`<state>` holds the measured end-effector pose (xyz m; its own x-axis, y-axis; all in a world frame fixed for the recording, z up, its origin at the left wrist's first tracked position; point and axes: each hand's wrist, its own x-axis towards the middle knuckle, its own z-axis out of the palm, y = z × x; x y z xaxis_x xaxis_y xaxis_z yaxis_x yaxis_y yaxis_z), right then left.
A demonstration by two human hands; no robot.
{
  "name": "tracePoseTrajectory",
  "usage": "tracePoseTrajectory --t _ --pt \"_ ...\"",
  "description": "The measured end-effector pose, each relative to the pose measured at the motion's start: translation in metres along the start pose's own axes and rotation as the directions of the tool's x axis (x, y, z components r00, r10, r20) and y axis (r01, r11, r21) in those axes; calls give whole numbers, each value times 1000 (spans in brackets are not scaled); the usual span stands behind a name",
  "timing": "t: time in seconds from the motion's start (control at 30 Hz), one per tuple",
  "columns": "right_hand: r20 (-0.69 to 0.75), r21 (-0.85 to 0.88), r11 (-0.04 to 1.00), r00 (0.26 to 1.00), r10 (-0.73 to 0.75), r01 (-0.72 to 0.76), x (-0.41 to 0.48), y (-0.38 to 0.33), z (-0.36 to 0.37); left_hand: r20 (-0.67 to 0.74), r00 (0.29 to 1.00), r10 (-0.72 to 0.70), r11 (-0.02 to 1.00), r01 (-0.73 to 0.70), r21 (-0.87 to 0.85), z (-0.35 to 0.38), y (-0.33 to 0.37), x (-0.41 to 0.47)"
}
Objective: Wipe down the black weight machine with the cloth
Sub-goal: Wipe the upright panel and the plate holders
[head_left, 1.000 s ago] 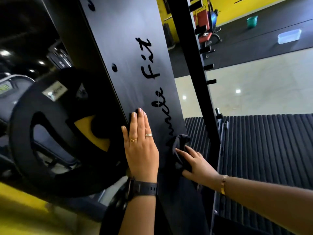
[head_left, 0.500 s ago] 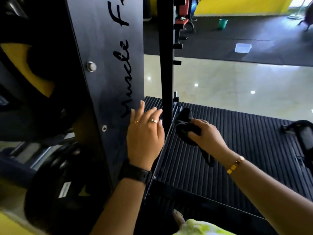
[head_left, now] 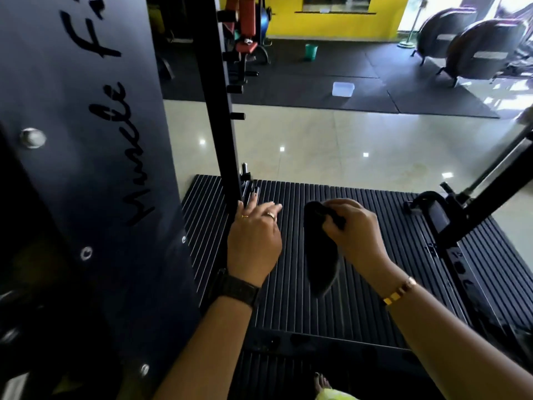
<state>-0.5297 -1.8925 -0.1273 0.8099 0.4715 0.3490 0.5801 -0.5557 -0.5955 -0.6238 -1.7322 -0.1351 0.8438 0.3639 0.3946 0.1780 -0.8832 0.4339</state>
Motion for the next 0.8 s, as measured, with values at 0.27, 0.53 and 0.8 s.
tracePoseTrajectory --t 0.27,0.53,0.8 --pt "65 -45 999 998 18 -16 14 46 -13 79 995 56 997 -60 41 36 37 37" --pt "8 21 997 997 -79 79 54 101 -46 95 994 48 992 -59 112 71 83 90" --pt "-147 7 978 968 -204 207 79 148 -80 87 995 55 979 -71 191 104 125 117"
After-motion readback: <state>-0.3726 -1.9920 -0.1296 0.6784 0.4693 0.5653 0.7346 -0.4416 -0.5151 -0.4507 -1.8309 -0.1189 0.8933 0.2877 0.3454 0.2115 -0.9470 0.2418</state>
